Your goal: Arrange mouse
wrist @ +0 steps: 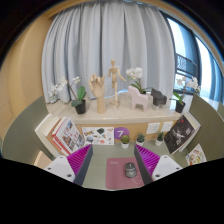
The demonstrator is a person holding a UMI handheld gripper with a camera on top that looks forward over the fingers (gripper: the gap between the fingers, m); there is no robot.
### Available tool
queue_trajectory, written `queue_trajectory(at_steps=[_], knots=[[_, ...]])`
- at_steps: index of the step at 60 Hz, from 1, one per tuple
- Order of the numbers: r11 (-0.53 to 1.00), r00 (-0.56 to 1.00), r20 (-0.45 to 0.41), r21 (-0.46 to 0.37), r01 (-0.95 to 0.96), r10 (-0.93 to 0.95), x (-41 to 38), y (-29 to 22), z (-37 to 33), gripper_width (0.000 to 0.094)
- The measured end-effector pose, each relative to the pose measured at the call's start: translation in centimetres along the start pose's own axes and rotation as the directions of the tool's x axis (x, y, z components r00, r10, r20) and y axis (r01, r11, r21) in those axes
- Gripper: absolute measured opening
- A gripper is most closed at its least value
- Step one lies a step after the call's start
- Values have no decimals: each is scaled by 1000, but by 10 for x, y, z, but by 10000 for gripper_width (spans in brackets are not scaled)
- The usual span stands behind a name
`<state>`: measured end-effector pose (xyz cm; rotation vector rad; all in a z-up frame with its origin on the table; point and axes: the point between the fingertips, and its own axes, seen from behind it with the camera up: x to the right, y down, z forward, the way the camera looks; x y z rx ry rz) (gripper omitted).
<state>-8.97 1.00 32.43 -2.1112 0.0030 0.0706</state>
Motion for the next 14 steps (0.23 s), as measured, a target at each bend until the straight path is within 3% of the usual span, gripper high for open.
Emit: queue_trajectory(at_steps=[14], knots=[[1000,999,-30,-3,12,-12,8,10,-9,836]])
